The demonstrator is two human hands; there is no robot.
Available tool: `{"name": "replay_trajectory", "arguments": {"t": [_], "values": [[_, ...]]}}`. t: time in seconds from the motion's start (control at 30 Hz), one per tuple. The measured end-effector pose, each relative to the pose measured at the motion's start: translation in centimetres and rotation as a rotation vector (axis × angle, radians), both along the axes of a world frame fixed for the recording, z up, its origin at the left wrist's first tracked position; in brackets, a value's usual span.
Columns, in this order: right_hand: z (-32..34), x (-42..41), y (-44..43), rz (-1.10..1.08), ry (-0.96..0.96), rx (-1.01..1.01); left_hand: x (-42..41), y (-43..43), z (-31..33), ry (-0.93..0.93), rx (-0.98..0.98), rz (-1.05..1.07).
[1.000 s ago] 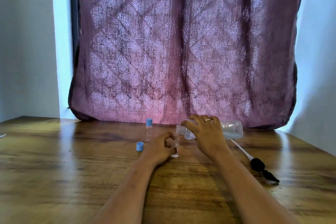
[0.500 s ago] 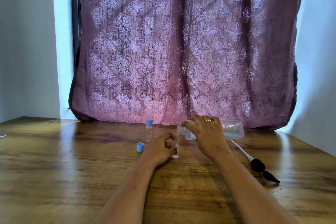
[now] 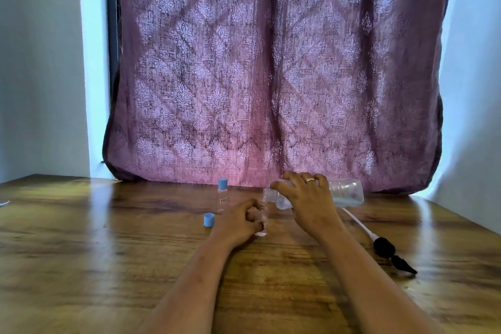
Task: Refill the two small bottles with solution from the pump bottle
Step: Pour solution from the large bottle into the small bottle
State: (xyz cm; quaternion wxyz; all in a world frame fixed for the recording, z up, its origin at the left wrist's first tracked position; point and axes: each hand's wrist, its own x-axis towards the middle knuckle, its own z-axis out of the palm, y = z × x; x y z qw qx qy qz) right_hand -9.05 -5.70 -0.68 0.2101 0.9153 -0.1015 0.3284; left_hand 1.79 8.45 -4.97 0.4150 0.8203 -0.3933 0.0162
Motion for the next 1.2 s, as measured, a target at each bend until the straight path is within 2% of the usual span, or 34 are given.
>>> {"name": "replay_trajectory", "arguments": {"t": [1.2], "values": [[0.06,0.03,0.2,0.001,-0.012,0.028,0.16,-0.06,-0.15,-0.019,-0.002,0.006]]}}
